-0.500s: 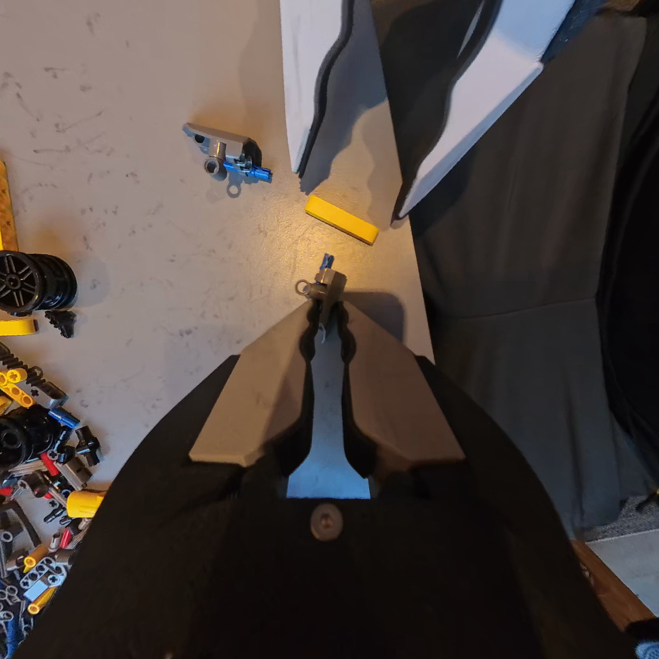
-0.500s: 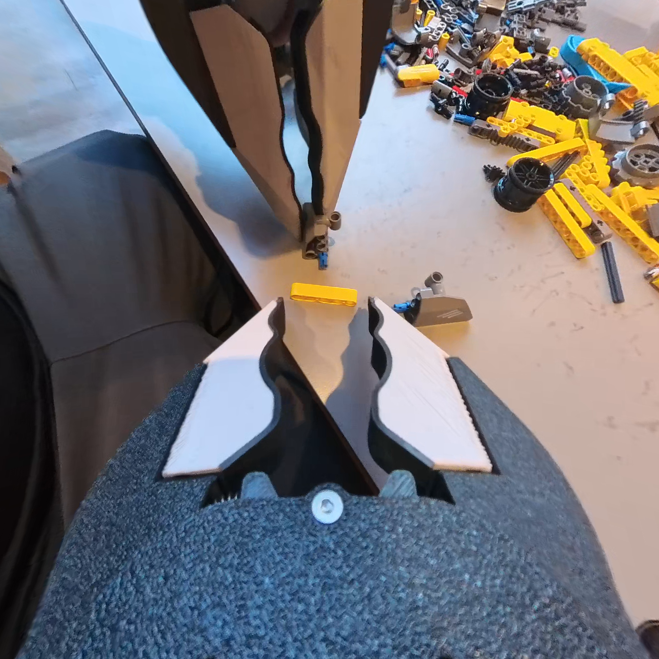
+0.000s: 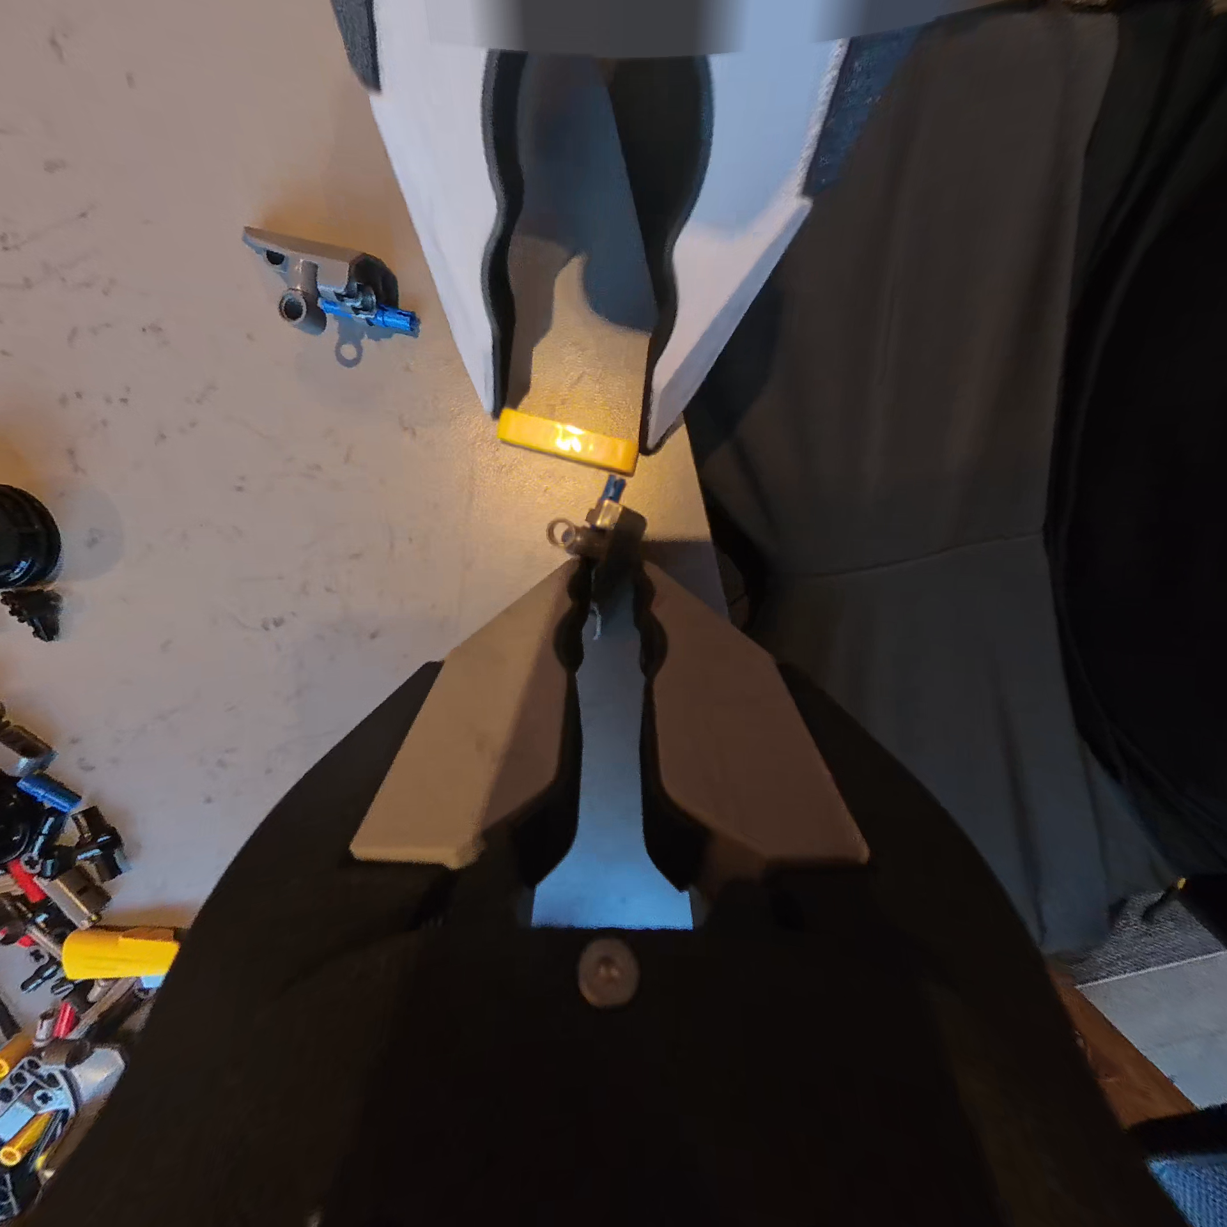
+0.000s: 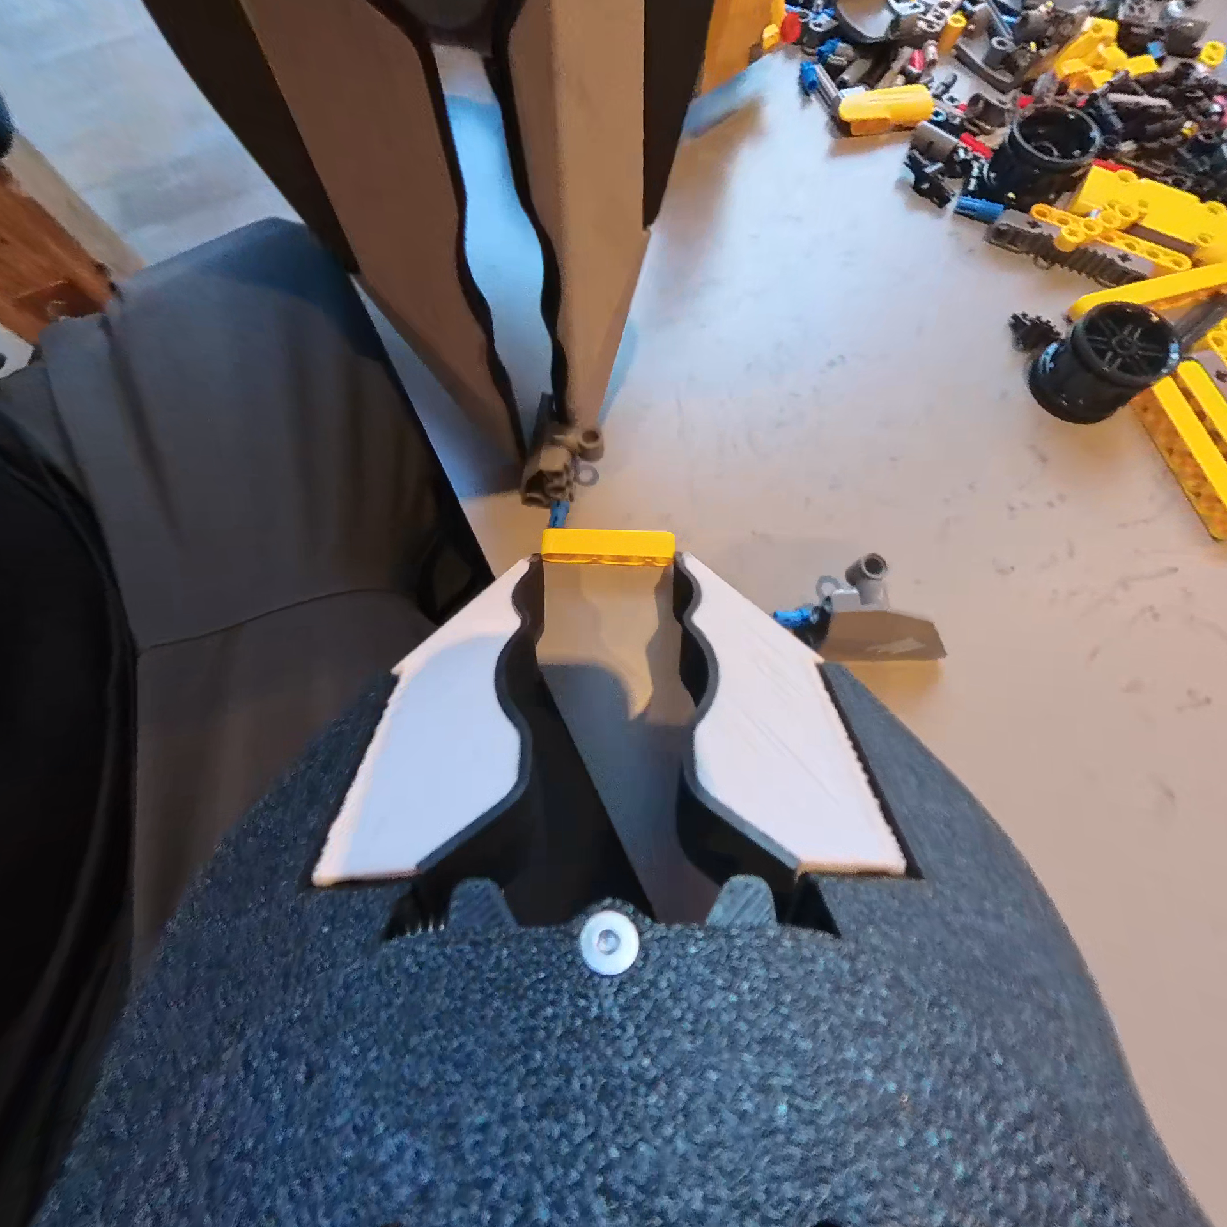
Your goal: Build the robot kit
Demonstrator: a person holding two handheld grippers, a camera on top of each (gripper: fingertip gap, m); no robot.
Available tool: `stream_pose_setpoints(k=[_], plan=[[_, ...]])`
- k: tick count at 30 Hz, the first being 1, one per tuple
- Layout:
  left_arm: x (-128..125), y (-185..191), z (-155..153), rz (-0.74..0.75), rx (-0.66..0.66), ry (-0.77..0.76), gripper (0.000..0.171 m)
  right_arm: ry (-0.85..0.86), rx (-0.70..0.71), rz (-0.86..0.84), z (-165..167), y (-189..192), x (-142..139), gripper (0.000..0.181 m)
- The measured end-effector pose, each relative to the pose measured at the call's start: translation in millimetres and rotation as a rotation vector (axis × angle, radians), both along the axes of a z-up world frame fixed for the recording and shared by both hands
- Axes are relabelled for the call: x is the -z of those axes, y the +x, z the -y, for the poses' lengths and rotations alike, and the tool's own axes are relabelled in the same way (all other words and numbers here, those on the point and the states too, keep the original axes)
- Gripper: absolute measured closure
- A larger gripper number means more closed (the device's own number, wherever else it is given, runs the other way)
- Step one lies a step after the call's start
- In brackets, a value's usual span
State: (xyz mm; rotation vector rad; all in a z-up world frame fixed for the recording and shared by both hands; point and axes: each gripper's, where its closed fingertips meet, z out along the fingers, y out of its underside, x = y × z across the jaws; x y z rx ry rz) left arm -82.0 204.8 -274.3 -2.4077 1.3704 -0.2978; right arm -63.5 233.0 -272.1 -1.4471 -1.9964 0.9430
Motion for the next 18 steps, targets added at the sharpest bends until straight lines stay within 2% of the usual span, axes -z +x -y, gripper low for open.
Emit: stream_pose_setpoints(k=[6,18], plan=[[0.0,2.5,0.3,0.009,-0.013,0.032,0.164,0.031,-0.064,0.001,-1.1,0.4,-0.9,0.142],[-0.1,4.7,-2.0,0.030,-0.030,0.022,0.163,-0.015,-0.032,0.000,-2.4,3.9,0.5,0.141]])
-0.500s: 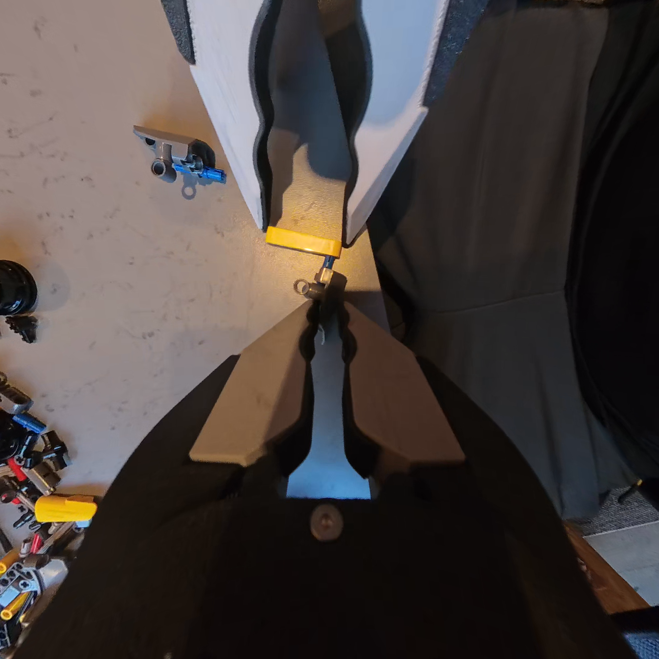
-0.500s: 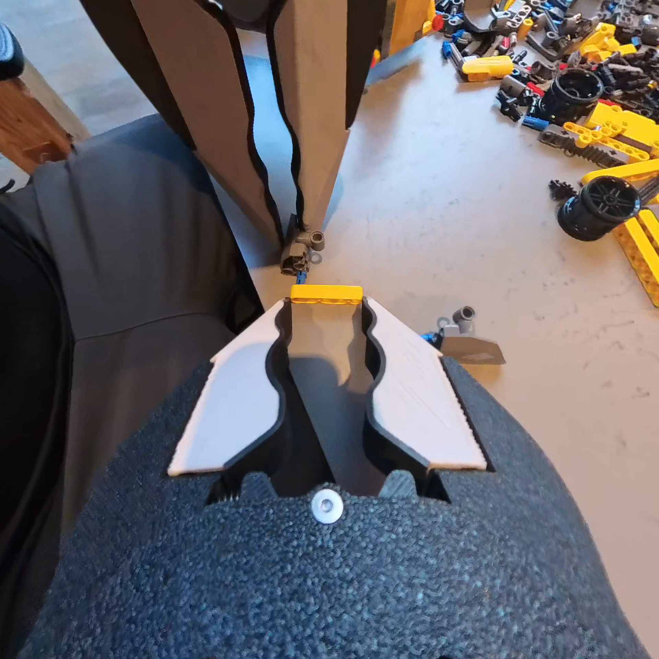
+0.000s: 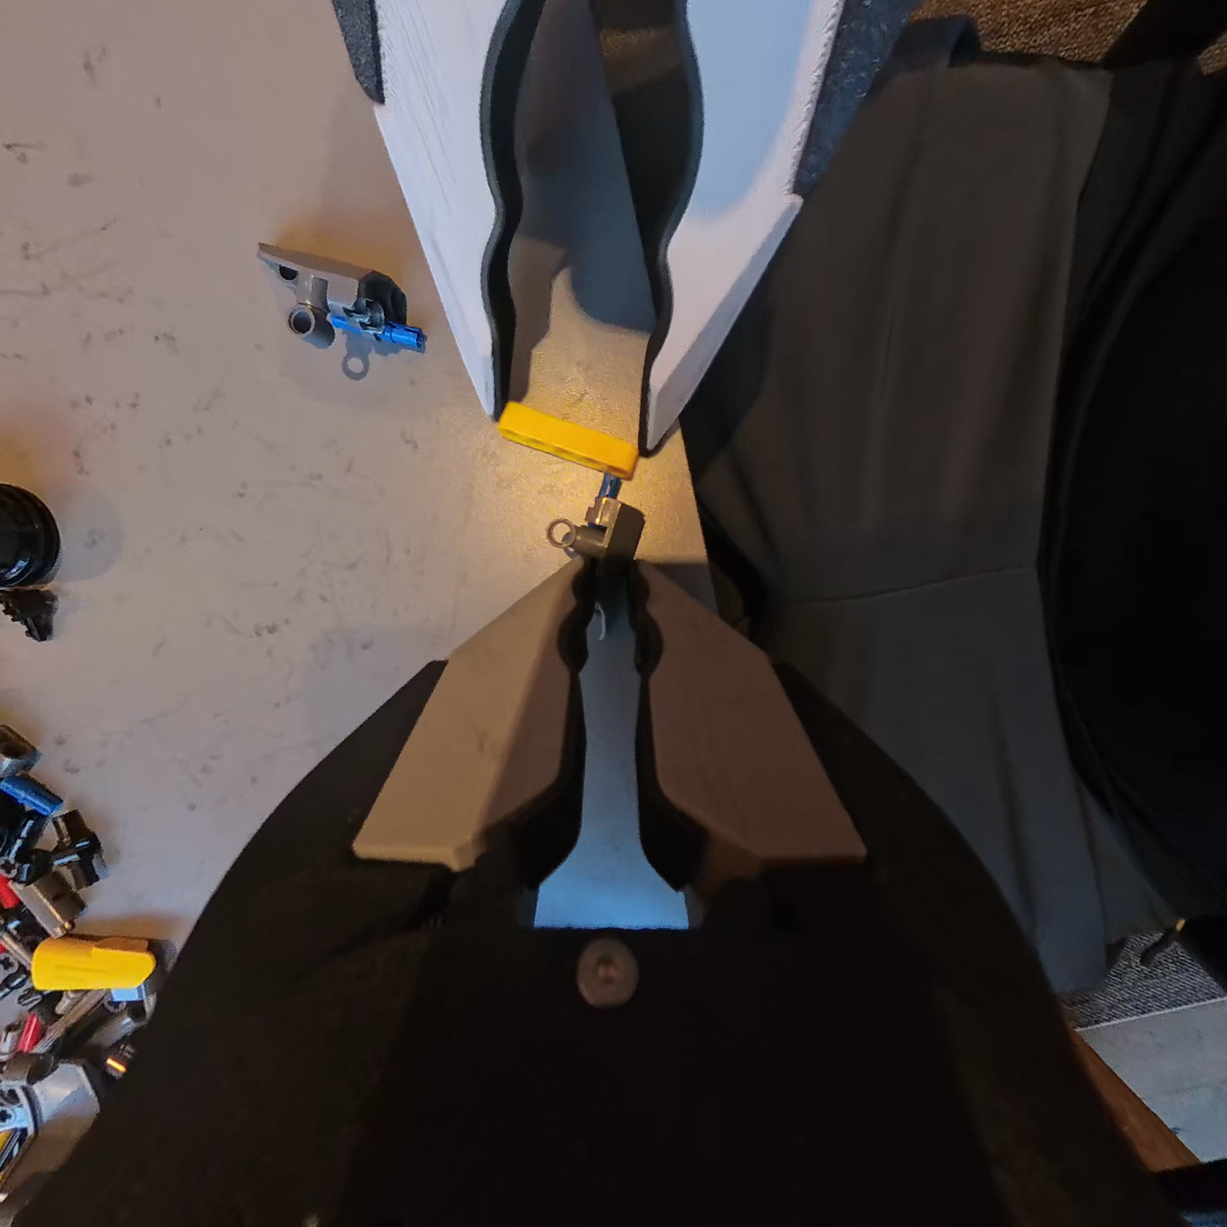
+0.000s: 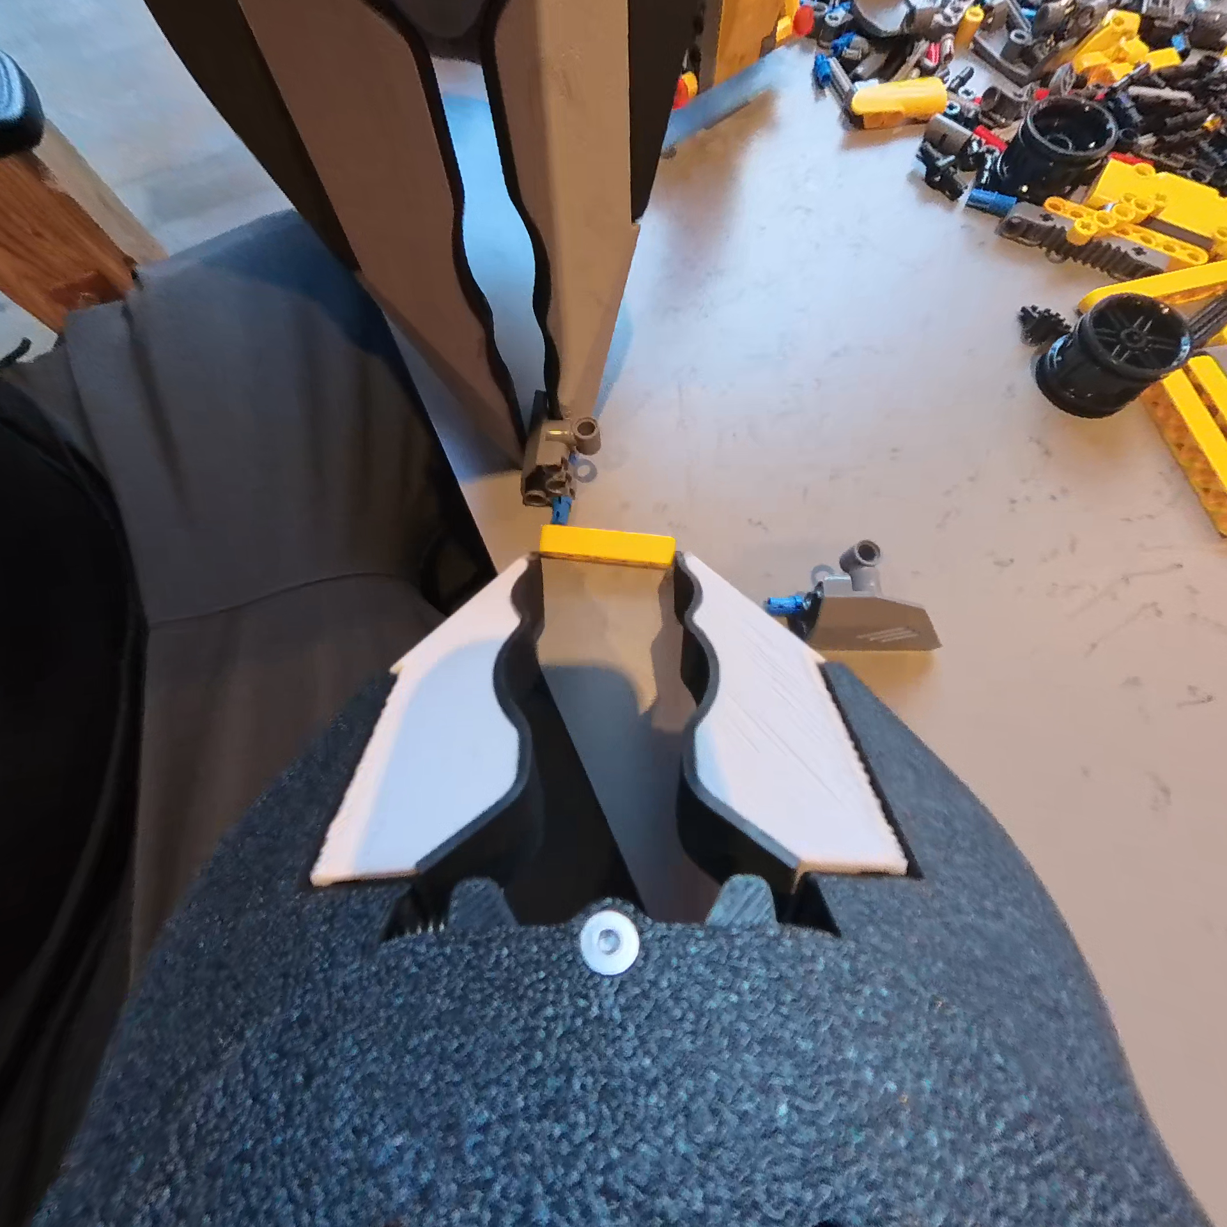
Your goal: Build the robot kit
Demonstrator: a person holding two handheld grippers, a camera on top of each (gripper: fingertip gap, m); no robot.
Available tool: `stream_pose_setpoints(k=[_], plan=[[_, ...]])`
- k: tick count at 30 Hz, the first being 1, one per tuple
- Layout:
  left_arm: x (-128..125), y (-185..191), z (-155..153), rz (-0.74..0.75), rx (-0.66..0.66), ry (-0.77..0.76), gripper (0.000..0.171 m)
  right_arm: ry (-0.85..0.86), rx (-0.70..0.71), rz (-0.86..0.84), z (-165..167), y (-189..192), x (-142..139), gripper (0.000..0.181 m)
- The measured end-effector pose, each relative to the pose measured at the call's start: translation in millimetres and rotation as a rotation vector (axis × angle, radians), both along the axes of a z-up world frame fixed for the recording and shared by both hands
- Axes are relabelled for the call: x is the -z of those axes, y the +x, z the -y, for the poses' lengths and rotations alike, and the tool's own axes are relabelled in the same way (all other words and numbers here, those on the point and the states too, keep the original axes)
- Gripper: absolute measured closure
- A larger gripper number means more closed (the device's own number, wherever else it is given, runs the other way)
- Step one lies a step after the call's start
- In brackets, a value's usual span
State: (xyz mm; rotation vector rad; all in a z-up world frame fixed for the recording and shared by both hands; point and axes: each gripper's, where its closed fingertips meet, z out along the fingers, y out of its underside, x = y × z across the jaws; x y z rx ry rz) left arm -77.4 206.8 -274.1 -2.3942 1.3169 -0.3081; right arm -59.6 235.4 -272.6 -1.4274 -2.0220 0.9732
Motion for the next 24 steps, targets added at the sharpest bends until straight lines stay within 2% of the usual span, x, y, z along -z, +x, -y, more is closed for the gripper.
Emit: stream_pose_setpoints(k=[10,18,24], plan=[[-0.2,0.9,-1.8,0.010,0.012,0.002,0.164,0.022,0.027,0.010,0.8,3.4,-0.2,0.137],[-0.3,3.1,0.0,0.008,0.032,-0.005,0.164,0.004,0.033,-0.024,-0.5,-3.0,-0.4,0.141],[-0.3,4.3,-1.0,0.036,-0.022,-0.023,0.164,0.031,0.014,-0.055,-0.6,-2.9,-1.2,0.142]])
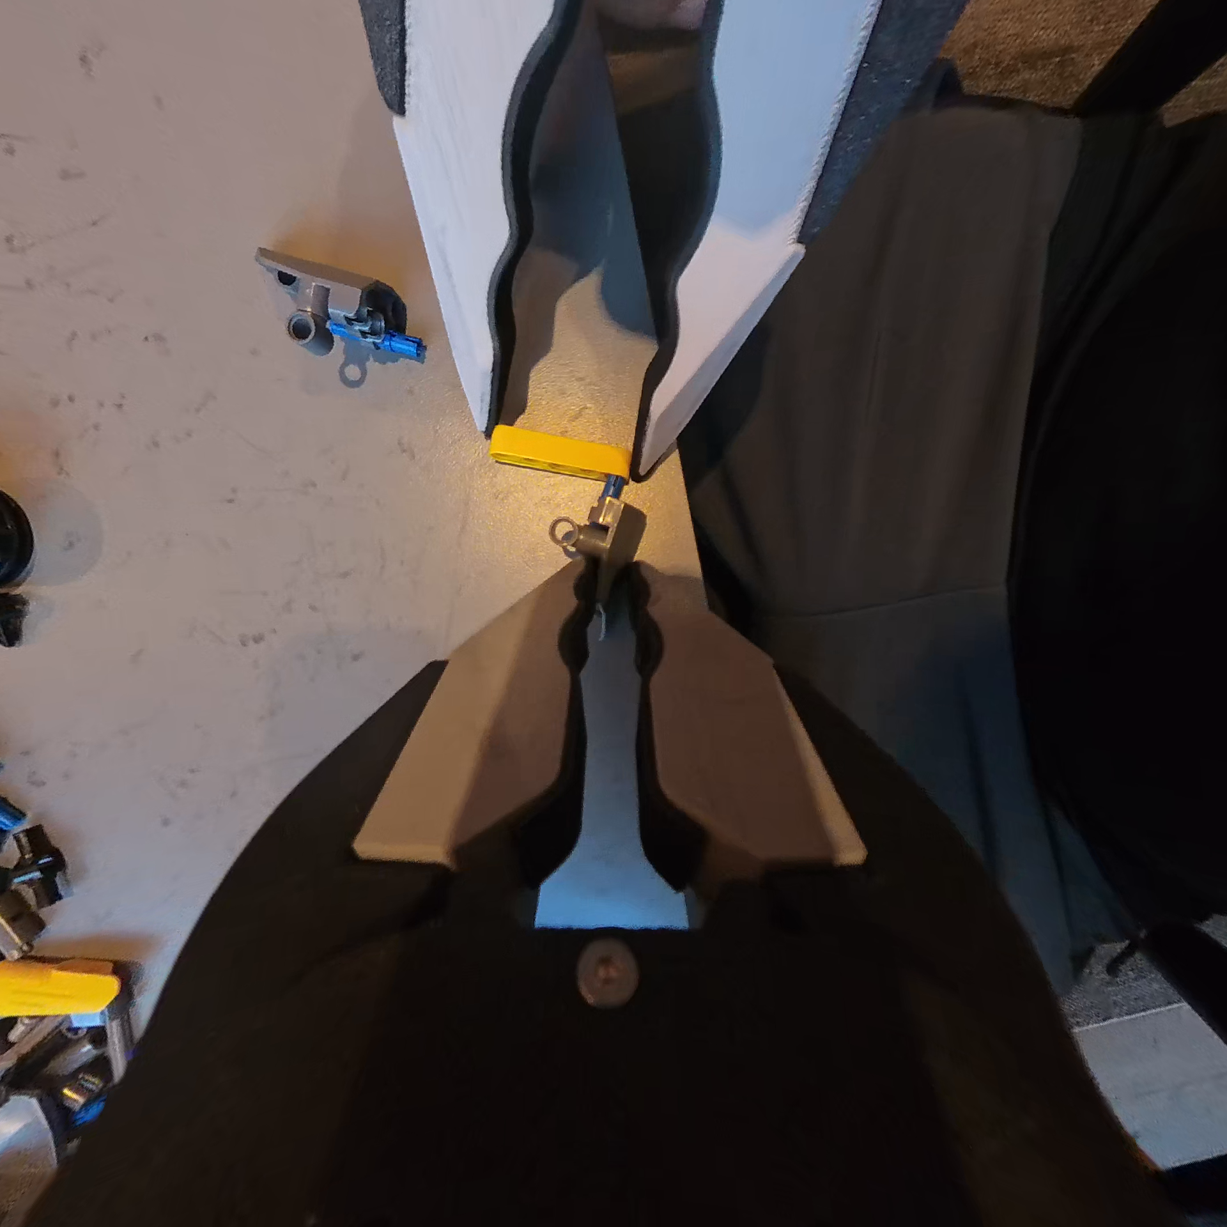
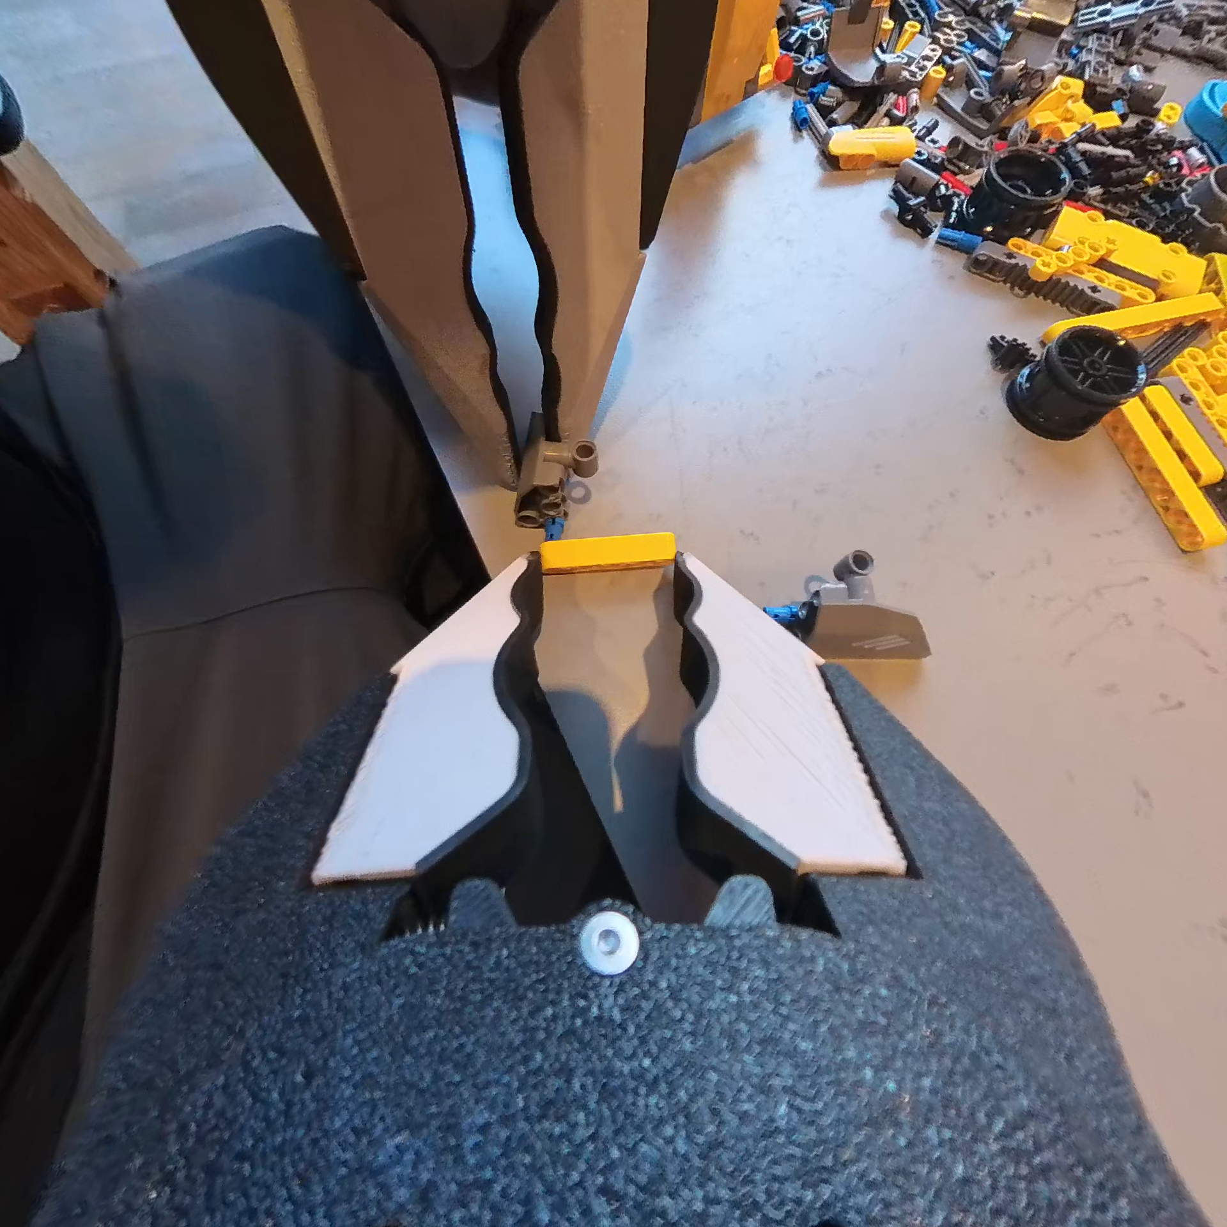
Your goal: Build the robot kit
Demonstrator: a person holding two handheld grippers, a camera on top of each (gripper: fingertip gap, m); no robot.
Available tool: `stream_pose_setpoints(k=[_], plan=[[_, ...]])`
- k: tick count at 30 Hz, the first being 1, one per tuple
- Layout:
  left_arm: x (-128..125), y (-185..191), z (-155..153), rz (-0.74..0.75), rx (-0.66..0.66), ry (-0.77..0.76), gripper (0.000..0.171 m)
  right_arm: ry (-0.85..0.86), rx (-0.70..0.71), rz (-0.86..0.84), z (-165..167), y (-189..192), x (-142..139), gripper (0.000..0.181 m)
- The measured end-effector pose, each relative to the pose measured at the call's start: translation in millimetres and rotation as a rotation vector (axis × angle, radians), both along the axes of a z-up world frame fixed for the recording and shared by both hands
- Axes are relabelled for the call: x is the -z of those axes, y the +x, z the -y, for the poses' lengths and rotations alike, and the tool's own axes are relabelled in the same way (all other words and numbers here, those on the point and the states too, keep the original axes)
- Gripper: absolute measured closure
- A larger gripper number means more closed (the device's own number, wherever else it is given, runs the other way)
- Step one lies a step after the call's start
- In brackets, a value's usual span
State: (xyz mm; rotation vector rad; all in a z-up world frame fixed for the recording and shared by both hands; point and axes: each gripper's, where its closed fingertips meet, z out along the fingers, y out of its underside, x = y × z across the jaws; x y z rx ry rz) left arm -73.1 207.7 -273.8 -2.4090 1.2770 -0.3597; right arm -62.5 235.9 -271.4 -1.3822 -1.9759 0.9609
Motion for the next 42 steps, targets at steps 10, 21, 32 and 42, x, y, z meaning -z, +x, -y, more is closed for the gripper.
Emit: stream_pose_setpoints(k=[10,21,32,42], plan=[[0,1,-1,-0.009,-0.018,0.027,0.164,0.003,-0.003,0.009,1,1,0,0.143],[0,5,-2,0.000,-0.113,0.045,0.164,0.007,0.037,0.053,0,-2,1,0.143],[0,-9,-6,-0.026,-0.105,0.074,0.164,0.044,0.062,0.000,-7,1,-8,0.140],[0,-9,-4,-0.083,0.131,0.099,0.164,0.081,0.038,-0.056,-68,24,-36,0.120]])
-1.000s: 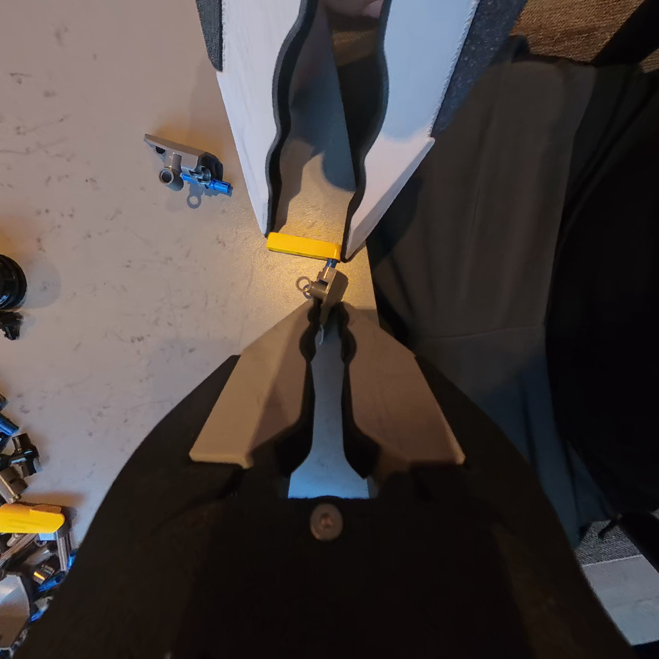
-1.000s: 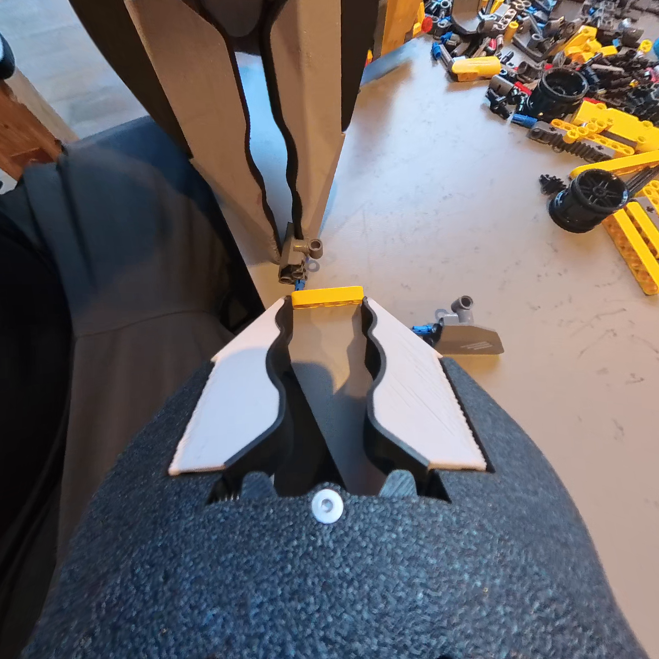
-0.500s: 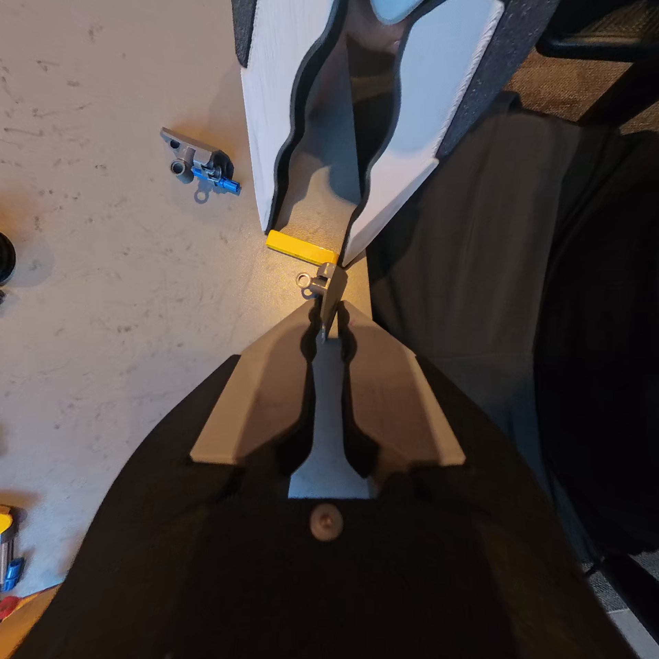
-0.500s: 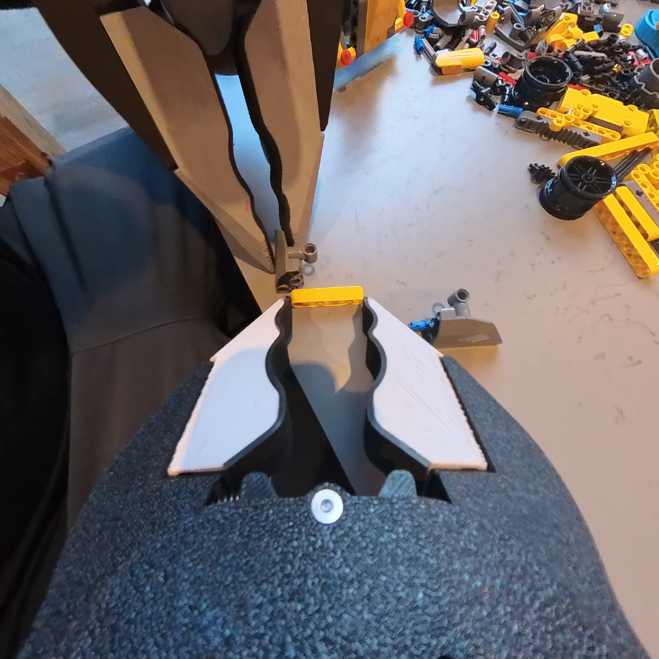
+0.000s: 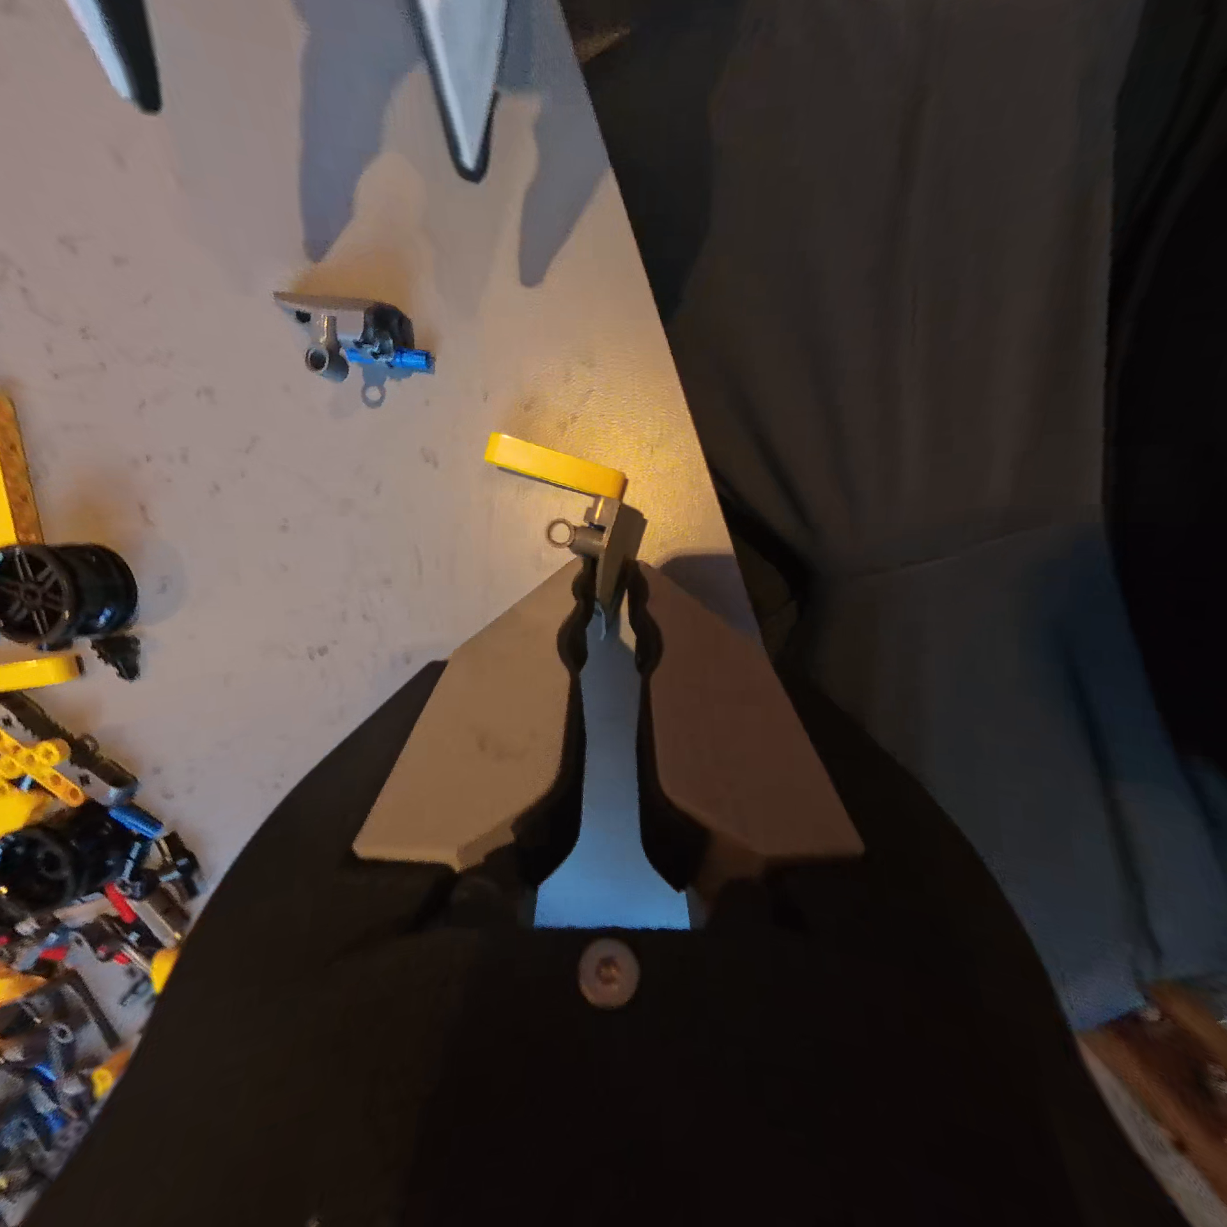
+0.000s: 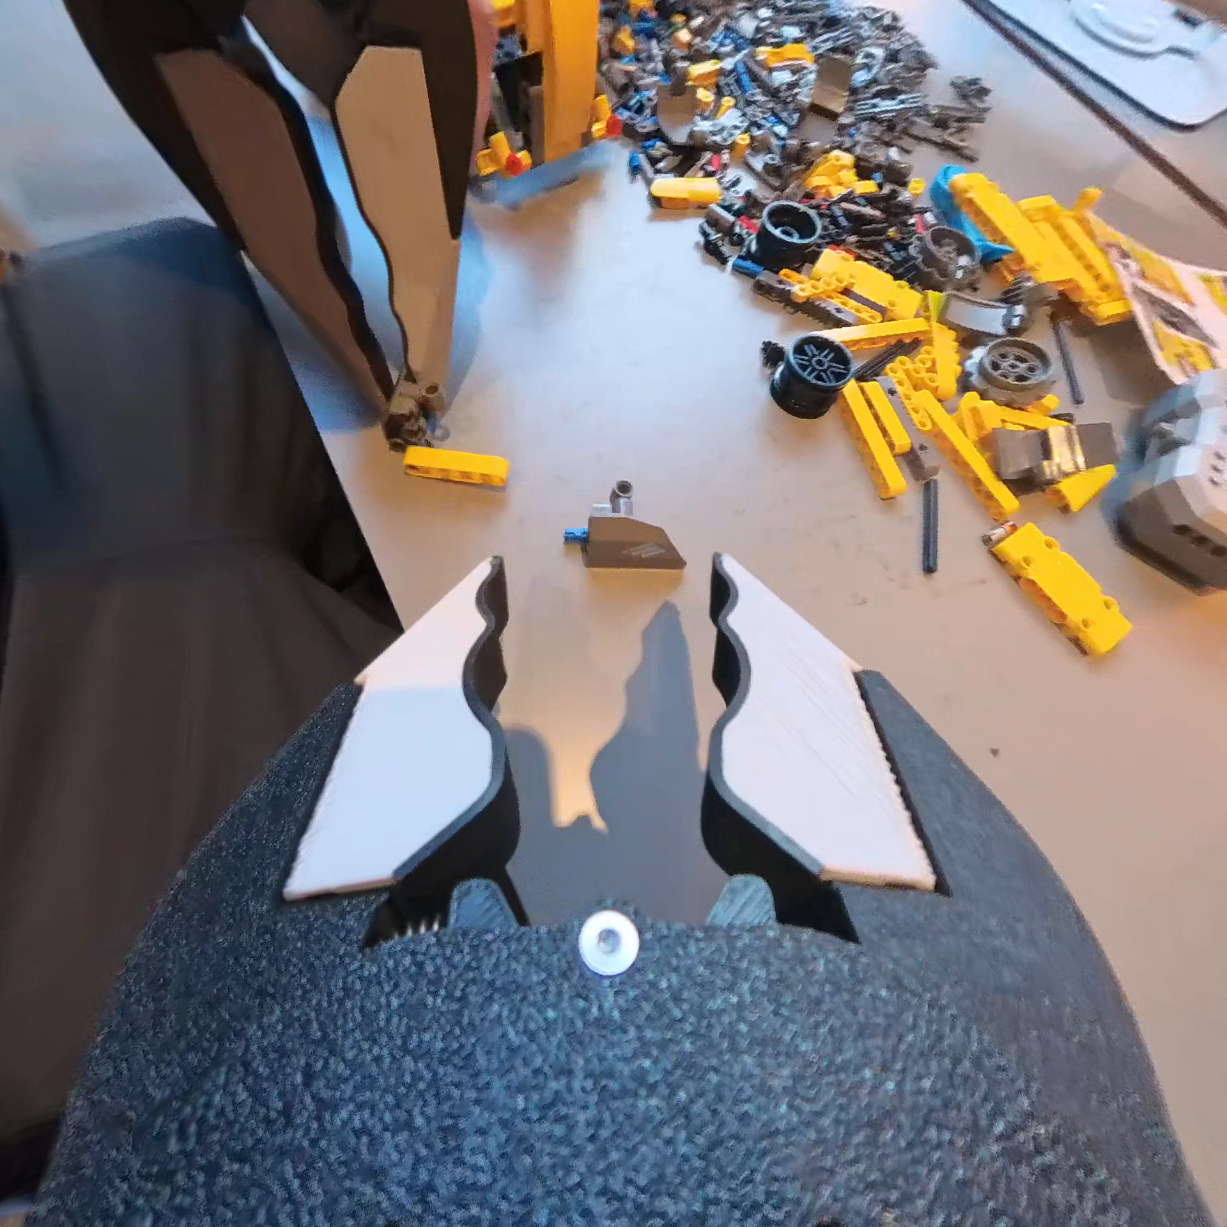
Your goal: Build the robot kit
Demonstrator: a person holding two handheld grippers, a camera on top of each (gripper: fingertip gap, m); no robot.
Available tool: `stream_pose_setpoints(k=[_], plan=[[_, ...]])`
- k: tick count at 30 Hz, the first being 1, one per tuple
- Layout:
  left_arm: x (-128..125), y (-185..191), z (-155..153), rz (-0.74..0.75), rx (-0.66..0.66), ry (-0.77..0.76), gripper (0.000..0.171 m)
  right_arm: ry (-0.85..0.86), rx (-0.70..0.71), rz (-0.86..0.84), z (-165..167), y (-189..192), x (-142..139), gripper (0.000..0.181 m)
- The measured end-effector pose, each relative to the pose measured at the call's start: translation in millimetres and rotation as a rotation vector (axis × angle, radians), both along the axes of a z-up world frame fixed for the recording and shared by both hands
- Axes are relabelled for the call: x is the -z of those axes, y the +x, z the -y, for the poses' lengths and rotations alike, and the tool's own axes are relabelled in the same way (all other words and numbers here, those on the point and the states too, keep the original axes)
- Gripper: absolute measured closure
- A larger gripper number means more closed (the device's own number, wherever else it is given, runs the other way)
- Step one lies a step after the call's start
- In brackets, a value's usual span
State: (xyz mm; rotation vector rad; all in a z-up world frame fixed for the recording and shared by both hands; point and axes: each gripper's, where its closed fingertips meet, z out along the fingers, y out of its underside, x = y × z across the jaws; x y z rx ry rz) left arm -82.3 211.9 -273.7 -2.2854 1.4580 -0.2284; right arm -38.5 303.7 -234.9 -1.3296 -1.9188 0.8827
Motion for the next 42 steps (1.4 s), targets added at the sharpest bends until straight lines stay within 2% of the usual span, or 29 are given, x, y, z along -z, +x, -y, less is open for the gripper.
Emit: stream_pose_setpoints(k=[5,7,9,10,12,15,18,22,25,27,30,33,35,36,39,41,42], plan=[[0,2,-2,-0.002,0.130,-0.018,0.159,-0.030,-0.061,0.095,-16,-11,10,0.120],[-1,0,-7,-0.013,0.124,-0.024,0.147,-0.080,-0.042,0.134,-15,-18,14,0.119],[-2,-2,-12,-0.020,0.079,-0.031,0.126,-0.083,0.003,0.125,-14,-22,15,0.120],[-4,-2,-13,-0.018,0.048,-0.033,0.114,-0.091,0.030,0.109,-12,-22,14,0.120],[-7,-8,-12,-0.031,-0.038,-0.026,0.104,-0.123,0.098,0.066,-11,-22,11,0.125],[-18,0,-10,0.073,-0.275,-0.004,0.108,-0.140,0.162,0.037,-11,-20,16,0.127],[-27,13,-13,0.203,-0.484,0.041,0.110,-0.128,0.150,0.032,-10,-22,16,0.126],[-14,2,-13,0.109,-0.629,0.097,0.112,-0.109,0.107,0.082,-8,-26,24,0.141],[-10,5,-3,0.108,-0.612,0.088,0.123,-0.081,0.066,0.088,0,-27,25,0.150],[-7,3,0,0.084,-0.572,0.102,0.138,-0.064,0.047,0.085,5,-27,25,0.151],[-4,-1,-5,0.002,-0.454,0.135,0.159,-0.056,-0.008,0.083,14,-28,25,0.151],[-2,-9,-15,-0.084,-0.257,0.181,0.162,-0.049,-0.062,0.081,20,-30,25,0.151],[-7,-8,-17,-0.042,-0.166,0.163,0.158,-0.056,-0.054,0.084,18,-30,25,0.151],[-12,-11,-20,-0.015,-0.170,0.165,0.154,-0.055,-0.043,0.083,15,-30,25,0.151],[-34,-9,-24,0.130,-0.343,0.115,0.118,-0.049,0.003,0.078,8,-29,25,0.151],[-44,-5,-29,0.237,-0.549,0.114,0.116,-0.059,0.039,0.080,2,-29,25,0.151],[-43,-1,-28,0.278,-0.628,0.096,0.108,-0.066,0.042,0.080,1,-29,25,0.151]])
